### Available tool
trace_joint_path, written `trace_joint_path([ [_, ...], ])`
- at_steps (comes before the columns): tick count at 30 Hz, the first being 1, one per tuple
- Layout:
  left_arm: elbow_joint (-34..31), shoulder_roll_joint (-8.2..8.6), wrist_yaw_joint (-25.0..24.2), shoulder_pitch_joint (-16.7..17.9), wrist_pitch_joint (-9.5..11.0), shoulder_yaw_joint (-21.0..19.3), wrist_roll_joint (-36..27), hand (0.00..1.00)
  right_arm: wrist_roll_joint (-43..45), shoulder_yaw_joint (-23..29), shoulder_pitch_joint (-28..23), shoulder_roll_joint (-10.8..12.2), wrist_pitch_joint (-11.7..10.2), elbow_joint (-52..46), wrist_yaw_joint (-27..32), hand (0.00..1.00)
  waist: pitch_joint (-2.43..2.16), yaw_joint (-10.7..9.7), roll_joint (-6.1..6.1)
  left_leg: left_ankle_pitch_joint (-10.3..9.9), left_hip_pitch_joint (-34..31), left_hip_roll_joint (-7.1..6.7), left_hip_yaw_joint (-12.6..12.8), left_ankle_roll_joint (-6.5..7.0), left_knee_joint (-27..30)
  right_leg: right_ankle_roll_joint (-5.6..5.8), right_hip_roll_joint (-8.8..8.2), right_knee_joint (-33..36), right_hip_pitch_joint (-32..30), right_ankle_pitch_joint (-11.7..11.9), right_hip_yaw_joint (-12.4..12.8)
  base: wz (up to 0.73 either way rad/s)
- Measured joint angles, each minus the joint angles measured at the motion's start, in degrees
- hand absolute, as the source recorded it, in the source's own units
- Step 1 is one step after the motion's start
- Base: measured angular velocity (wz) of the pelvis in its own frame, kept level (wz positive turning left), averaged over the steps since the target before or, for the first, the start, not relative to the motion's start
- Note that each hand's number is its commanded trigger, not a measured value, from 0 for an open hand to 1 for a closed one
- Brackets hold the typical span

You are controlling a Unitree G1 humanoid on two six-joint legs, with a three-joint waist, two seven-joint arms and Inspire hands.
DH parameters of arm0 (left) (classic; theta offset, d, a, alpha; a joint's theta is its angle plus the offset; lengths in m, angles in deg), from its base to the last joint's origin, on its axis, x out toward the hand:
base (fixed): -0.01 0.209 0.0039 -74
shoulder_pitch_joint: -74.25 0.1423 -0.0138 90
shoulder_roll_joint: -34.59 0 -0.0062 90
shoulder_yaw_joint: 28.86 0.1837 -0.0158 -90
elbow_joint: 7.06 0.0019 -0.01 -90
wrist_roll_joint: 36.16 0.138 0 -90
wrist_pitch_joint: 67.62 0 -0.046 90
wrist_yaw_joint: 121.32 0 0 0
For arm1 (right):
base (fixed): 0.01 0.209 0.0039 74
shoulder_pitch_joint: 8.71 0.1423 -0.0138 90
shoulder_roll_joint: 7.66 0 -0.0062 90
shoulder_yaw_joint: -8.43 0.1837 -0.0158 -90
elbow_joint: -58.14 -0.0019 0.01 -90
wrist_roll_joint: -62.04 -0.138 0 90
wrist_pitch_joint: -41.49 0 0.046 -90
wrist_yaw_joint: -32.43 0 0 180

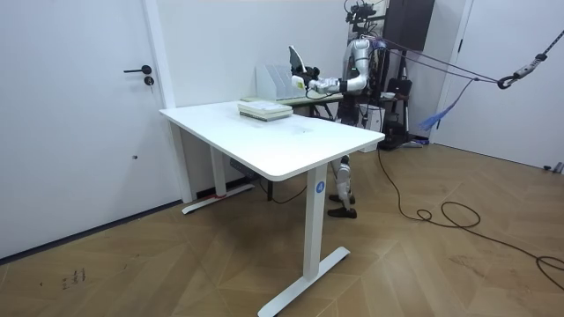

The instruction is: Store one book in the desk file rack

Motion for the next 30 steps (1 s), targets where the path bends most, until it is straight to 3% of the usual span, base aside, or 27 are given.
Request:
trace_joint_path([
  [5, 0.5, -2.47, -4.3, -0.6, -2.3, 3.1, 0.0, 1.0, -7.1, -5.0, 0.3, -0.3, 0.6, -0.6, -1.2, 0.0, -0.29, -0.3, 0.44, 0.0, -1.2, 0.09, 0.5, 0.0, 0.3, -0.02, 0.03, 0.9, -1.1, 0.0, 0.2, -0.03],
  [12, 0.7, -4.23, -6.8, -0.9, -2.5, 4.1, -2.3, 1.0, -10.0, -7.5, 1.3, -0.6, 1.2, -0.6, -1.8, 0.0, -0.06, -0.5, 0.91, 0.0, -1.3, 0.16, 1.5, 0.0, 0.6, -0.02, 0.06, 0.9, -1.3, 0.0, 1.2, -0.07],
  [14, 0.9, -4.91, -7.5, -1.1, -2.8, 4.2, -3.8, 1.0, -10.5, -8.7, 2.2, -1.7, 1.4, -0.9, -1.8, 0.0, 0.14, -0.7, 1.17, 0.0, -1.7, 0.15, 1.7, 0.0, 0.7, -0.01, 0.06, 0.9, -1.5, 0.0, 1.3, 0.0],
  [19, 1.0, -5.89, -9.0, -2.0, -3.7, 5.9, -4.8, 1.0, -10.8, -11.7, 2.2, -4.5, 2.5, -2.7, -2.6, 0.0, 0.1, 0.4, 1.53, 0.0, -1.8, 0.19, 1.7, 0.0, 0.8, -0.01, 0.11, 1.5, -2.1, 0.0, 1.8, -0.05],
  [23, 1.0, -6.86, -9.5, -2.9, -4.6, 7.2, -6.0, 1.0, -11.7, -12.7, 2.2, -5.1, 3.0, -3.3, -3.2, 0.0, 0.14, 0.5, 1.67, 0.0, -1.7, 0.19, 1.8, 0.0, 1.0, -0.02, 0.13, 1.8, -2.3, 0.0, 2.2, -0.03],
  [24, 1.0, -7.04, -9.5, -3.0, -4.6, 7.4, -6.1, 1.0, -11.8, -12.9, 2.2, -5.2, 3.0, -3.4, -3.3, 0.53, 0.14, 0.5, 1.69, 0.0, -1.7, 0.19, 1.8, 0.0, 1.1, -0.02, 0.13, 1.8, -2.3, 0.0, 2.3, -0.04],
  [25, 1.0, -7.25, -9.6, -3.0, -4.7, 7.7, -6.4, 1.0, -11.9, -12.9, 2.2, -5.2, 3.2, -3.4, -3.4, 1.0, 0.1, 0.5, 1.78, -0.1, -1.7, 0.2, 1.8, 0.08, 1.1, -0.02, 0.15, 1.8, -2.3, 0.0, 2.3, 0.0],
  [30, 1.2, -8.68, -10.6, -3.1, -5.5, 8.8, -7.0, 1.0, -12.1, -14.5, 2.1, -6.6, 4.0, -3.3, -4.0, 1.0, 0.03, 0.5, 1.88, -0.2, -1.6, 0.29, 2.0, 0.21, 1.1, -0.01, 0.25, 2.1, -2.3, 0.0, 2.6, 0.0],
])
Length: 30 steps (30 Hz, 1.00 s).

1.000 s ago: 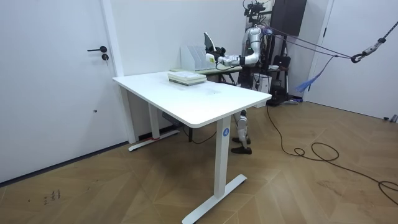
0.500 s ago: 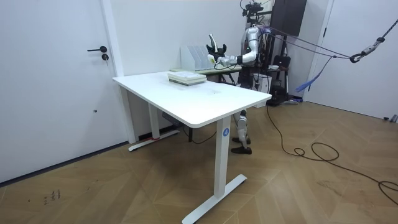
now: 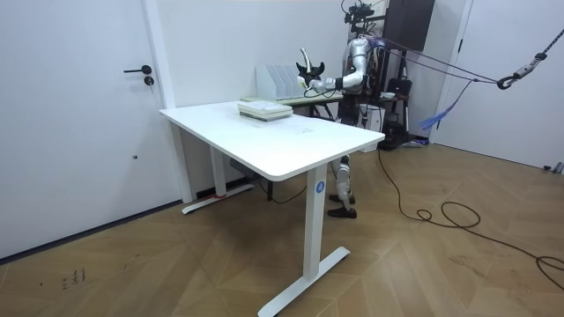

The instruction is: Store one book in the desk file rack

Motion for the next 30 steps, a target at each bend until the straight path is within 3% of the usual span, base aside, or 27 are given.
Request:
trace_joint_path([
  [8, 0.4, -3.38, -3.5, 0.0, -0.3, 2.2, -1.3, 1.0, -0.7, -1.1, 0.0, -0.8, 0.2, -0.3, -0.2, 1.0, -0.07, -0.1, 0.0, -0.1, -0.2, 0.26, 0.1, -0.11, 0.0, -0.05, 0.26, 0.0, 0.0, 0.0, 0.0, 0.0],
  [14, 1.1, -3.75, -4.6, 0.0, -0.4, 4.3, -1.7, 1.0, -1.1, -2.1, -0.2, -0.9, 0.5, -0.3, 0.3, 1.0, -0.1, 0.0, 0.01, -0.1, -0.2, 0.33, 0.8, -0.11, 0.1, -0.05, 0.23, 0.0, 0.1, 0.0, 0.1, 0.0],
  [27, 2.4, -3.84, -5.4, -0.2, -1.7, 4.3, -1.8, 1.0, -1.5, -2.4, -0.1, -1.9, 1.8, -0.3, 1.4, 1.0, -0.2, 0.1, -0.18, -0.1, -1.0, 0.44, 0.9, -0.12, 1.1, -0.14, 0.23, 1.0, -1.0, -0.1, 0.4, 0.0],
  [28, 2.5, -3.83, -5.4, -0.3, -1.7, 4.3, -1.8, 0.84, -1.5, -2.4, -0.1, -1.9, 1.9, -0.4, 1.6, 1.0, -0.23, 0.1, -0.22, -0.1, -1.0, 0.45, 0.9, -0.12, 1.2, -0.15, 0.23, 1.0, -1.0, -0.1, 0.4, 0.0],
  [30, 2.7, -3.83, -5.4, -0.3, -1.7, 4.2, -1.8, 0.67, -1.5, -2.3, 0.0, -2.0, 1.9, -0.5, 1.8, 1.0, -0.27, 0.1, -0.27, -0.1, -0.9, 0.45, 0.9, -0.12, 1.2, -0.16, 0.24, 1.0, -1.3, -0.1, 0.5, -0.02],
])
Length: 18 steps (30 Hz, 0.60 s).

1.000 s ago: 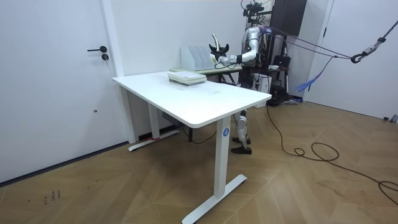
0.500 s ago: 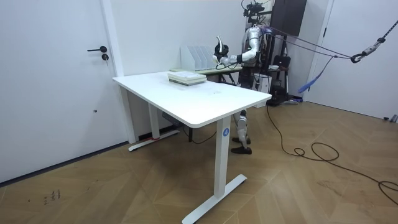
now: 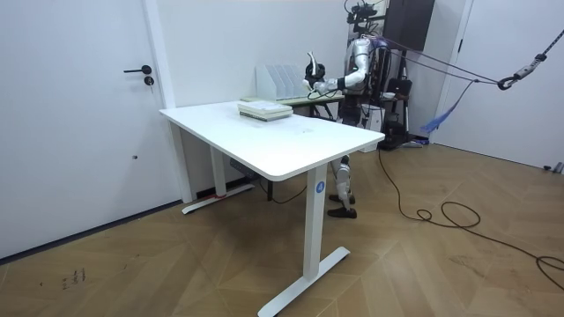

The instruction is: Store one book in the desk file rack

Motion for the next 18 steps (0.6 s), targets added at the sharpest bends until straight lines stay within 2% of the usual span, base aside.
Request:
trace_joint_path([
  [3, 0.1, 0.14, 0.0, 0.0, -0.4, 0.0, 0.0, 0.38, 0.0, 0.2, 0.0, -0.2, 0.3, 0.0, 0.1, 1.0, -0.04, 0.1, -0.09, 0.0, 0.1, 0.0, 0.0, 0.0, 0.0, -0.02, 0.0, 0.3, -0.4, 0.0, 0.1, -0.02],
  [4, 0.4, 0.17, 0.0, -0.1, -0.4, 0.0, 0.0, 0.21, 0.0, 0.2, 0.1, -0.2, 0.3, 0.0, 0.1, 1.0, -0.02, 0.1, -0.13, 0.0, 0.3, -0.01, 0.1, -0.02, -0.1, -0.11, -0.01, 0.7, -0.4, -0.1, 0.2, -0.06],
  [5, 1.2, 0.17, -0.4, -0.1, -0.4, 0.0, 0.0, 0.0, 0.1, 0.2, 0.1, -0.2, 0.3, 0.0, 0.4, 1.0, 0.01, -0.1, -0.18, -0.1, 0.4, 0.0, 0.1, -0.07, -0.1, -0.16, -0.03, 0.8, -0.4, -0.2, 0.2, -0.05],
  [9, 7.9, 0.19, -1.6, 1.0, -0.1, -0.8, 1.0, 0.0, 0.2, 4.2, -0.2, -0.9, 0.3, 0.1, 1.1, 1.0, 0.15, -0.3, -0.06, -0.1, 0.7, 0.03, 0.1, -0.11, -0.3, -0.21, -0.01, 0.7, 0.6, -0.3, 0.0, 0.0],
  [11, 11.6, 0.04, -0.2, 1.8, -0.1, -1.2, 4.8, 0.0, 0.6, 7.1, -0.3, -1.6, -0.4, 0.1, 2.6, 1.0, 0.35, -1.3, -0.47, -0.1, 0.7, 0.08, 0.1, -0.16, -0.2, -0.24, 0.02, 0.6, 0.6, -0.3, -0.1, 0.03],
  [15, 13.3, 0.73, 1.6, 2.7, 0.4, -1.1, 9.9, 0.0, 1.8, 9.9, -0.2, -1.6, -1.4, 0.1, 6.6, 1.0, 0.74, -1.9, -1.27, -0.1, 0.7, 0.05, 0.2, -0.16, -0.3, -0.23, 0.01, 0.6, 0.4, -0.3, -0.2, 0.01],
  [18, 17.2, 1.66, 2.7, 3.0, 1.6, -0.6, 12.9, 0.0, 2.6, 10.7, 0.0, -1.6, -2.1, 0.1, 8.7, 1.0, 0.63, -2.5, -1.96, -0.1, 0.8, 0.1, 0.4, -0.17, -0.5, -0.24, 0.15, 0.2, 0.5, -0.3, -0.1, 0.0],
])
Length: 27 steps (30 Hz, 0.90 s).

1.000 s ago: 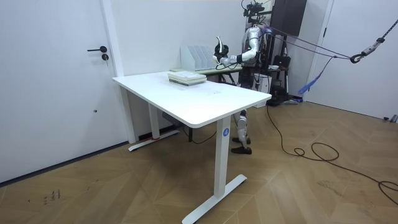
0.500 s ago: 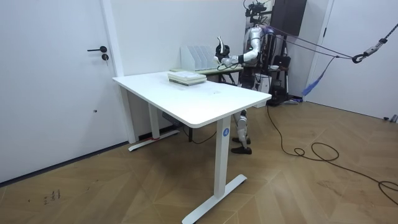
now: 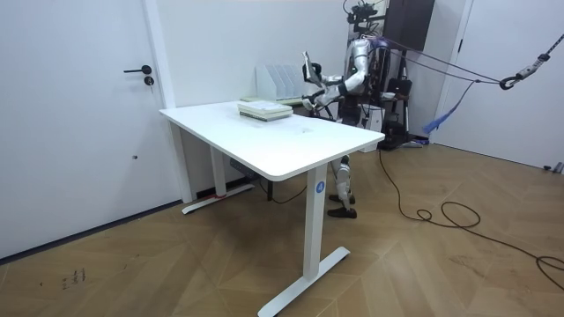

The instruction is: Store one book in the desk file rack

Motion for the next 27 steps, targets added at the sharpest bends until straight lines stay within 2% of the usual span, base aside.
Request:
trace_joint_path([
  [1, 2.2, 0.26, 0.9, 0.7, 0.5, 0.3, 1.4, 0.0, 1.3, 0.2, 0.2, 0.0, -0.4, 0.0, 0.9, 1.0, -0.34, -0.7, -0.24, 0.0, 0.2, 0.0, 0.1, -0.01, -0.2, 0.0, 0.04, -0.2, 0.2, 0.0, 0.0, 0.0],
  [2, 3.8, 0.59, 2.2, 1.6, 0.7, 0.4, 2.9, 0.0, 1.8, 0.4, 0.1, 0.0, -0.5, 0.0, 2.3, 1.0, -0.42, -0.9, -0.51, 0.0, 0.5, 0.01, 0.1, -0.01, -0.3, -0.02, 0.08, -0.3, 0.5, 0.0, 0.0, 0.0],
  [3, 4.7, 0.92, 2.7, 1.8, 0.8, 0.4, 3.9, 0.0, 2.1, 0.5, 0.1, 0.0, -0.6, 0.0, 3.0, 1.0, -0.34, -1.0, -0.67, 0.0, 0.8, 0.0, 0.1, -0.01, -0.5, -0.02, 0.09, -0.4, 0.8, 0.0, 0.0, -0.03],
  [6, 8.5, 3.58, 6.2, 2.6, 1.2, 0.4, 8.0, 0.0, 5.3, 2.6, 0.3, 0.0, -0.6, 0.0, 6.7, 1.0, -0.36, -1.9, -1.31, 0.0, 1.0, -0.06, 0.3, -0.01, -0.6, 0.04, 0.05, -1.0, 1.1, 0.1, 0.0, -0.01],
  [8, 11.7, 5.68, 8.7, 2.9, 2.7, 0.3, 12.1, 0.0, 10.3, 5.0, 1.0, 0.5, -1.0, 0.0, 10.0, 1.0, -0.27, -1.8, -1.39, 0.0, 1.2, -0.04, 0.9, -0.01, -0.7, 0.14, 0.05, -1.5, 1.0, 0.1, 0.2, -0.02],
  [10, 15.3, 6.78, 10.8, 2.9, 4.0, 0.1, 15.1, 0.0, 13.6, 6.5, 1.7, 1.0, -1.2, 0.0, 12.6, 1.0, -0.23, -2.0, -1.32, 0.0, 1.4, 0.01, 1.1, -0.01, -0.8, 0.14, 0.09, -1.8, 1.1, 0.1, 0.3, -0.07],
  [12, 18.2, 7.46, 13.4, 3.6, 5.0, -0.1, 17.5, 0.0, 17.8, 8.0, 2.1, 1.8, -2.5, -0.4, 15.7, 1.0, -0.23, -2.0, -1.2, 0.0, 1.7, 0.18, 2.0, -0.01, -1.3, 0.12, 0.24, -2.0, 1.2, 0.2, 0.5, -0.08],
  [14, 21.7, 9.48, 16.7, 4.9, 6.3, -1.6, 19.5, 0.0, 23.3, 9.3, 2.6, 1.9, -3.2, -2.5, 21.4, 1.0, -0.24, -1.9, -0.9, 0.0, 2.1, 0.21, 2.7, -0.02, -1.9, 0.12, 0.48, -2.0, 0.9, 0.2, 1.4, -0.16],
  [16, 25.6, 11.35, 19.2, 4.9, 8.3, -2.6, 21.0, 0.0, 27.0, 9.8, 2.6, 2.2, -4.6, -4.4, 25.8, 1.0, -0.29, -1.8, -0.7, 0.0, 2.1, 0.08, 2.7, -0.02, -2.1, 0.13, 0.53, -2.1, 0.9, 0.2, 1.5, -0.06],
  [18, 29.9, 12.82, 21.6, 5.0, 10.2, -3.8, 21.7, 0.0, 31.2, 10.5, 3.1, 3.8, -5.5, -6.3, 29.7, 1.0, -0.29, -1.8, -0.68, 0.0, 2.0, -0.08, 2.7, -0.02, -2.2, 0.11, 0.94, -2.3, 0.8, 0.2, 1.7, -0.05],
  [20, 35.6, 14.08, 24.8, 5.1, 11.7, -5.0, 22.2, 0.0, 37.0, 11.1, 5.9, 5.4, -6.2, -7.1, 34.3, 1.0, -0.29, -1.8, -0.69, 0.0, 2.0, -0.09, 2.8, -0.03, -2.2, 0.06, 0.99, -2.4, 0.7, 0.3, 1.7, -0.06],
  [23, 40.7, 15.09, 27.8, 5.6, 13.3, -7.1, 22.2, 0.0, 45.7, 11.8, 9.3, 6.1, -7.4, -7.4, 40.7, 1.0, -0.34, -0.9, -0.98, 0.0, 2.0, -0.1, 2.8, -0.03, -2.3, 0.06, 1.07, -2.5, 0.6, 0.3, 1.9, -0.04],
  [27, 43.3, 16.85, 30.8, 5.9, 15.3, -10.1, 22.4, 0.0, 50.5, 12.1, 9.4, 6.3, -7.4, -11.8, 45.9, 1.0, -0.63, -0.3, -1.44, 0.0, 2.0, -0.15, 2.8, -0.04, -2.6, 0.12, 1.06, -3.2, 1.0, 0.3, 1.5, 0.1],
])
